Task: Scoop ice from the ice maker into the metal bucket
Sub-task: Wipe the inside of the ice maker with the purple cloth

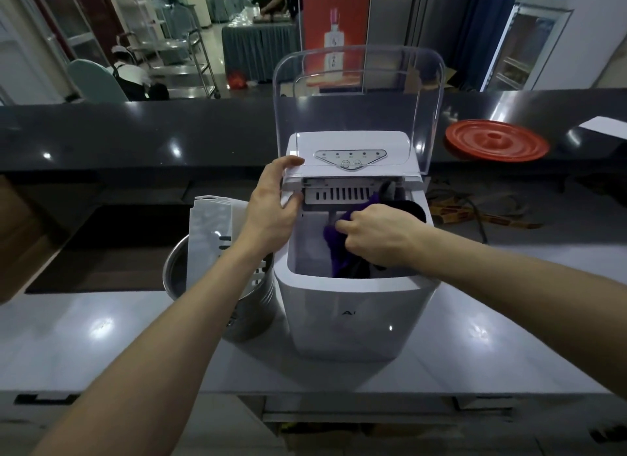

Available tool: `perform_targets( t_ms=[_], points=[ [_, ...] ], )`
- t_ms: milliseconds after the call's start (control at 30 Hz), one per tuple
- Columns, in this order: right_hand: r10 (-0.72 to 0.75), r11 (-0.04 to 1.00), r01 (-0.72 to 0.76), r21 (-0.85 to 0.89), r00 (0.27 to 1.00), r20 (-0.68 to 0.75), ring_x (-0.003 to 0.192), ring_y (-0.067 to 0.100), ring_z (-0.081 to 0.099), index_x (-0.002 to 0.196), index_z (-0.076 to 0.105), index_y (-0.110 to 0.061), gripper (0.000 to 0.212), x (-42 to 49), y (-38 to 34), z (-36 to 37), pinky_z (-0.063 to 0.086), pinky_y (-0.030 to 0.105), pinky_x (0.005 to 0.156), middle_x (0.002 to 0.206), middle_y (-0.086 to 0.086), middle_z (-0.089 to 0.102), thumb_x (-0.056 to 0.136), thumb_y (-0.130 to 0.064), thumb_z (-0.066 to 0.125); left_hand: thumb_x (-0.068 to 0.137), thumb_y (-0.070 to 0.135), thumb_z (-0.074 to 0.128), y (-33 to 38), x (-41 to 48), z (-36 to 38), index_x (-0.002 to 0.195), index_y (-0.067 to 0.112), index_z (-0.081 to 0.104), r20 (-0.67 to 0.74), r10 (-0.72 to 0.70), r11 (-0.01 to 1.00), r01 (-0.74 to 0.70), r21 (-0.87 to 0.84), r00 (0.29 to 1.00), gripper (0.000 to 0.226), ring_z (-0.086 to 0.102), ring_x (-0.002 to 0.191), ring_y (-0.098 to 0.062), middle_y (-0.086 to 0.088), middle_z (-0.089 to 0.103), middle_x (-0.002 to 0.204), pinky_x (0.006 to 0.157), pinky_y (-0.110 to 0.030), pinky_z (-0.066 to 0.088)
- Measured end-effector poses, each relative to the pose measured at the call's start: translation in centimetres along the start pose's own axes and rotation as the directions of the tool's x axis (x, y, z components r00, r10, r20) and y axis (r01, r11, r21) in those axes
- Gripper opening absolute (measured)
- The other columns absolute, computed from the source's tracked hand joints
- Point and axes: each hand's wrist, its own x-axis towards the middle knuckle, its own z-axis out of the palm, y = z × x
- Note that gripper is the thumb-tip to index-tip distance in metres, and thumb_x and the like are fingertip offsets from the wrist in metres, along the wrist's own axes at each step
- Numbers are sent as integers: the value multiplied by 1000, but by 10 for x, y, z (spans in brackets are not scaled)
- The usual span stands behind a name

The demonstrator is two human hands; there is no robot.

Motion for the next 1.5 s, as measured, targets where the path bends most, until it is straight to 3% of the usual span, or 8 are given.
perform_targets(
  t_ms=[300,567,667,833,1000,1133,1300,1500],
  points=[
    [-6,1000,7,3,982,-187,86,27,65,106,77,-17,32,31,-10,11,38,38,59,118,7,63,102,-16,45,102,8,61,-2,1,-1,144,36,52,-4,-5,1000,5,9,1000,51,60,132,-13,11,58,145,108,-46,55],
    [-273,946,204,-252,920,-280,128,31,48,138,64,-22,37,-9,42,19,45,47,100,144,7,50,106,-22,46,103,8,62,-5,1,-1,145,37,51,16,1,1000,-1,-8,1000,52,57,135,-13,12,56,146,110,-46,55],
    [-303,929,211,-303,904,-301,121,31,52,139,59,-11,38,-2,43,19,48,46,93,145,9,51,108,-15,38,101,6,61,-6,1,0,145,35,51,2,13,1000,-13,-5,1000,54,58,134,-14,10,58,145,111,-48,53],
    [-347,917,237,-322,872,-346,112,31,54,132,63,-17,38,26,24,27,45,45,87,133,7,57,107,-12,34,100,3,59,-5,0,1,146,33,52,-5,25,1000,-25,6,1000,55,59,134,-15,9,59,144,114,-46,50],
    [-405,887,323,-330,887,-221,146,27,40,140,65,-25,42,22,38,31,32,45,120,154,-3,53,101,-25,49,101,6,60,-8,2,0,145,36,51,6,28,1000,-28,0,1000,54,59,134,-17,11,58,145,112,-49,52],
    [-360,892,340,-297,933,-13,162,23,18,159,48,-30,60,0,55,31,0,47,132,170,-8,37,100,-34,49,104,7,60,-8,1,0,146,37,50,20,15,1000,-15,0,1000,53,57,136,-15,12,57,146,112,-48,53],
    [-410,870,354,-344,906,-105,156,28,32,144,64,-17,51,24,35,19,27,49,128,157,-1,54,98,-17,43,101,3,58,-2,0,1,145,32,53,-16,27,999,-26,42,1000,53,55,136,-12,11,55,146,116,-46,48],
    [-437,837,392,-383,899,-34,141,26,40,122,76,-22,36,45,26,28,27,46,122,136,-10,66,104,-22,45,102,5,59,-4,1,-1,143,36,53,1,31,998,-31,47,1000,53,58,134,-13,12,56,145,113,-46,51]
  ],
)
